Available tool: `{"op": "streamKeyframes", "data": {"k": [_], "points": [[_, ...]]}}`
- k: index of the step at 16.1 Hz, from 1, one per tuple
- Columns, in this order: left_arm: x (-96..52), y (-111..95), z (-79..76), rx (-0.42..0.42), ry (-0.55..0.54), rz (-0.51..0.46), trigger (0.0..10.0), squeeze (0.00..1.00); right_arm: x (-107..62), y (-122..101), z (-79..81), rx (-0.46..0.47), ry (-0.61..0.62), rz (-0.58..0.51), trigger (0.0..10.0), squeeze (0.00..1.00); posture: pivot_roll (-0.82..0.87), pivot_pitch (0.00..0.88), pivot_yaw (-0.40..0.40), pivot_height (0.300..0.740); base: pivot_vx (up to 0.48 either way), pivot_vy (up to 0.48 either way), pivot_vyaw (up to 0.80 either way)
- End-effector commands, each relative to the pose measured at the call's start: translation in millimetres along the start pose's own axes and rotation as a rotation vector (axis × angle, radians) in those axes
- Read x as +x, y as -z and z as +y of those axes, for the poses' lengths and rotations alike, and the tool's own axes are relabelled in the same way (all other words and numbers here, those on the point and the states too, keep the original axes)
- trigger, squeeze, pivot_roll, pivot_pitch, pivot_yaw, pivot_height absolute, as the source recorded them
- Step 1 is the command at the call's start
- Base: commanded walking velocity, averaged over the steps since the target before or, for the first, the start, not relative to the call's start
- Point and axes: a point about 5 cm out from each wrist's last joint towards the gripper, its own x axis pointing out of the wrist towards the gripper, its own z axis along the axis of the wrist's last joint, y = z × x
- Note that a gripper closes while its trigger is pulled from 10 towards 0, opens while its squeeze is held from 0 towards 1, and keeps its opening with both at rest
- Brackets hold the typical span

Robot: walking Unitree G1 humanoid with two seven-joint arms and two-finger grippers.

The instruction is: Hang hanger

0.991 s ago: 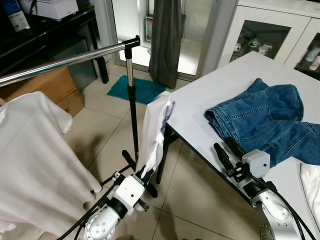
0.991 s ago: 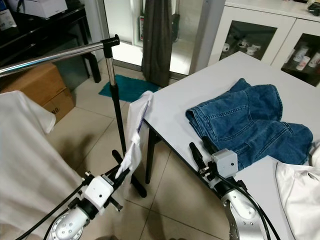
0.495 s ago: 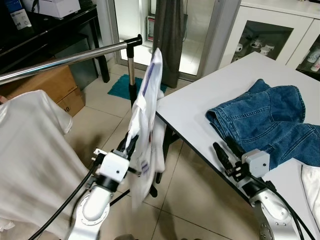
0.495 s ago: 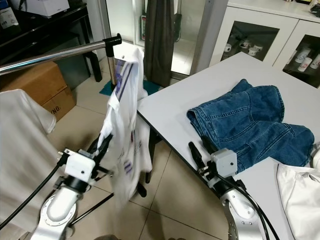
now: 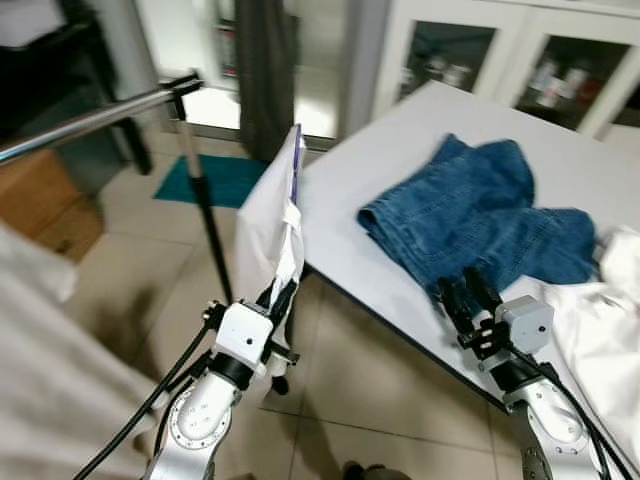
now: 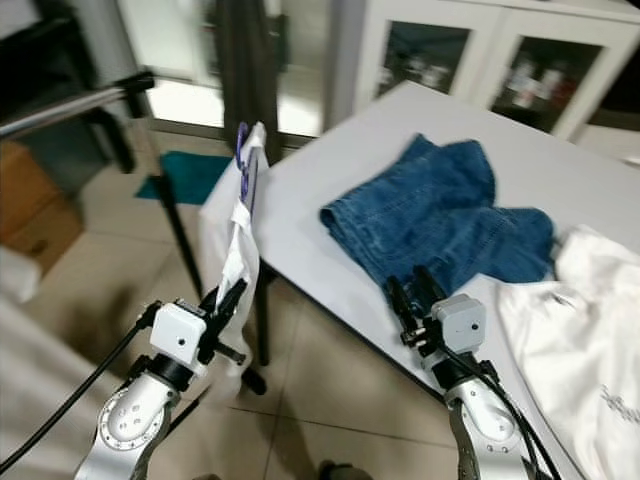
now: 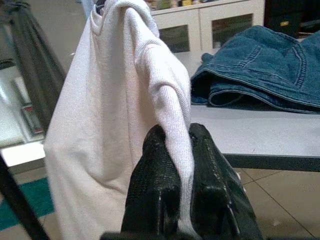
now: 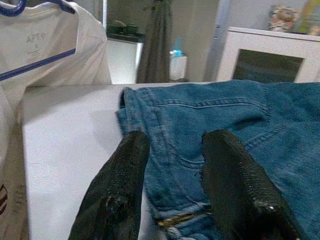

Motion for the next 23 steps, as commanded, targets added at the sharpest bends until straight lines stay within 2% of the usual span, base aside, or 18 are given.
{"op": "streamKeyframes", "data": {"k": [1,4,5,8,10,12,14,16,20,23], "points": [[7.0,-12,3.1,0.034,0.002,-0.058,10.0,0.00,3.3,-5,-0.4,-0.009,0.002,-0.013,10.0,0.00,0.10,0.010,0.001,0.740,0.000,-0.480,-0.80],[9.6,-21,7.4,0.026,-0.033,-0.094,10.0,0.00,2.4,-4,1.4,-0.006,0.002,-0.009,10.0,0.00,0.11,0.011,0.001,0.740,0.000,-0.102,-0.80],[15.0,-38,12.5,0.032,-0.070,-0.154,10.0,0.00,2.7,-5,3.4,-0.010,-0.015,-0.011,10.0,0.00,0.11,0.012,-0.002,0.740,0.000,0.000,-0.79],[24.6,-70,22.4,0.069,-0.113,-0.269,10.0,0.00,5.7,-8,4.2,-0.006,-0.027,-0.022,10.0,0.00,0.12,0.014,-0.008,0.740,0.000,0.000,-0.74],[29.0,-80,27.7,0.067,-0.124,-0.295,10.0,0.00,6.9,-9,5.5,-0.002,-0.039,-0.027,10.0,0.00,0.12,0.014,-0.008,0.740,0.000,0.000,-0.26],[32.0,-80,24.7,0.027,-0.110,-0.277,10.0,0.00,7.0,-11,6.5,0.003,-0.041,-0.031,10.0,0.00,0.12,0.017,-0.009,0.740,0.000,0.000,0.00],[28.2,-63,4.8,-0.008,0.001,-0.183,10.0,0.00,7.0,-11,6.4,0.011,-0.034,-0.028,10.0,0.00,0.11,0.020,-0.006,0.740,0.000,0.000,0.00],[25.5,-55,-2.7,-0.034,0.031,-0.141,10.0,0.00,6.6,-11,5.7,0.012,-0.025,-0.026,10.0,0.00,0.11,0.023,-0.003,0.740,0.000,0.000,-0.22],[30.4,-52,3.0,-0.035,0.008,-0.125,10.0,0.00,6.7,-10,5.5,0.024,-0.008,-0.015,10.0,0.00,0.10,0.026,0.001,0.740,0.000,0.000,-0.80],[32.3,-53,0.5,-0.025,0.021,-0.124,10.0,0.00,7.3,-10,5.4,0.023,-0.006,-0.018,10.0,0.00,0.10,0.027,0.003,0.740,0.000,0.000,-0.80]]}}
